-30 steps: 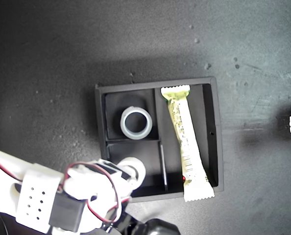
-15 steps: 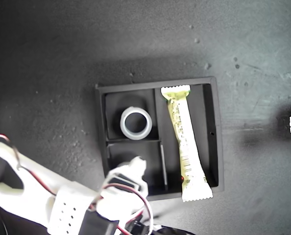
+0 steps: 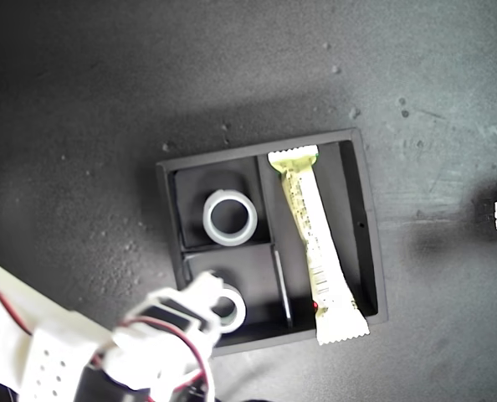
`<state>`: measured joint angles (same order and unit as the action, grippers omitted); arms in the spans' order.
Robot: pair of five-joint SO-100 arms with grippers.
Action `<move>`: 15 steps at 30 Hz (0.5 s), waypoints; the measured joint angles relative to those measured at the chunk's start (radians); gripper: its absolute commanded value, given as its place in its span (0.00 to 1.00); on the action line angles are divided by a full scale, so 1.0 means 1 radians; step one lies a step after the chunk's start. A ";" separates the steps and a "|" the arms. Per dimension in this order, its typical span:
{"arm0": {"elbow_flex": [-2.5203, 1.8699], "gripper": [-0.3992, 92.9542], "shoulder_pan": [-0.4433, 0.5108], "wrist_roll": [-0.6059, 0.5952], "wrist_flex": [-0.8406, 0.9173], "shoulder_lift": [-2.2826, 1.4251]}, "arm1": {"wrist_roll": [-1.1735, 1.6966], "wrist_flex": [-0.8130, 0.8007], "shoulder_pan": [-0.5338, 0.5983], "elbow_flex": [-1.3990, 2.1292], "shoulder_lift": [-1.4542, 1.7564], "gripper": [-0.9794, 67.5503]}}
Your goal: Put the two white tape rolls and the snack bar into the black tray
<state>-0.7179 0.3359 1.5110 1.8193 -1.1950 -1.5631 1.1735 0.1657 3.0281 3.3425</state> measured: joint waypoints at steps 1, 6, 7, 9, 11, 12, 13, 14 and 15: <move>-0.094 0.12 -0.015 0.009 0.000 -0.078 | 0.000 0.000 0.000 0.000 0.000 0.01; -0.554 0.06 -0.086 0.098 -0.011 -0.459 | 0.000 0.000 0.000 0.005 0.000 0.01; -0.649 0.06 -0.095 0.118 -0.032 -0.532 | 0.000 0.000 0.000 0.006 0.000 0.01; -0.828 0.05 -0.104 0.153 -0.092 -0.667 | 0.000 0.000 -0.003 0.009 0.000 0.01; -1.002 0.03 -0.112 0.176 -0.158 -0.784 | 0.000 0.000 -0.014 0.017 0.000 0.01; -1.086 0.02 -0.121 0.186 -0.193 -0.838 | 0.000 0.000 -0.020 0.021 0.000 0.01; -1.166 0.01 -0.130 0.189 -0.227 -0.884 | 0.000 0.000 -0.025 0.023 0.000 0.01; -1.235 0.00 -0.140 0.189 -0.262 -0.922 | 0.000 0.000 -0.028 0.025 0.000 0.01; -1.301 0.00 -0.152 0.189 -0.298 -0.960 | 0.000 0.000 -0.034 0.028 0.000 0.01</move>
<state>-2.0187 0.1841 1.6997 1.5217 -2.1552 -1.5631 1.1735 0.1319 3.0557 3.3425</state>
